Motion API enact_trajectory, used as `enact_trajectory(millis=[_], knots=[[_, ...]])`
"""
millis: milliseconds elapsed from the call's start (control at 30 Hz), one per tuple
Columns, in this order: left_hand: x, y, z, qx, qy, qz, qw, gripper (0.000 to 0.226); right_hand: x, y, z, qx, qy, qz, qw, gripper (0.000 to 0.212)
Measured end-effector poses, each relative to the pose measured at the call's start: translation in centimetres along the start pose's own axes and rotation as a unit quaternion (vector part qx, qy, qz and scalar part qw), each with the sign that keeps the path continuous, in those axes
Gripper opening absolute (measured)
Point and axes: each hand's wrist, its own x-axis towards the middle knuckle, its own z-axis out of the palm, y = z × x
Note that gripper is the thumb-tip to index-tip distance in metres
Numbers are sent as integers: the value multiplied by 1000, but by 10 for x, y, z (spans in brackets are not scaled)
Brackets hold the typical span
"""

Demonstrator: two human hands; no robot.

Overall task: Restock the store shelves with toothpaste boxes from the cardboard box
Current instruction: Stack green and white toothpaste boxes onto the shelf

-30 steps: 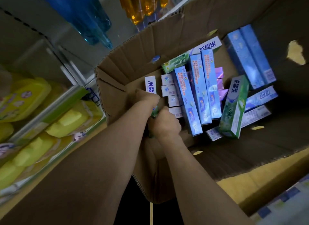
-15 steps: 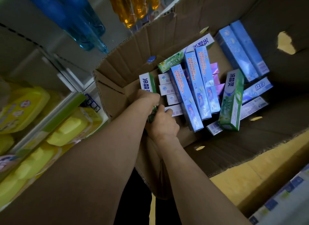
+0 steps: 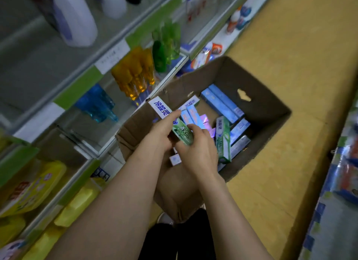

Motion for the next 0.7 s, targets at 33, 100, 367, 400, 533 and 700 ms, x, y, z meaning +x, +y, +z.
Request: enact_trajectory(millis=[33,100,367,400,533,700], knots=[[-17,6,10,-19,-26,9,999,24,-5,-3,-14,21,18,-3,1000,56],[-43,15,26,-43,-47,22,998,22,-17,-8,-42,63,47,-6,997,53],[-137,27,96,-25,-167,70,983,21,-81,-5,-153,151,158,-20,976,49],[-150,27,106,-24,-182,73,980,21,-91,-4,-165,166,177,-23,970,46],[-186,31,143,-53,-243,80,965,15,-128,5,-216,228,256,-23,939,38],[-224,19,197,-22,-276,101,956,30,-164,24,-270,255,368,13,894,40]])
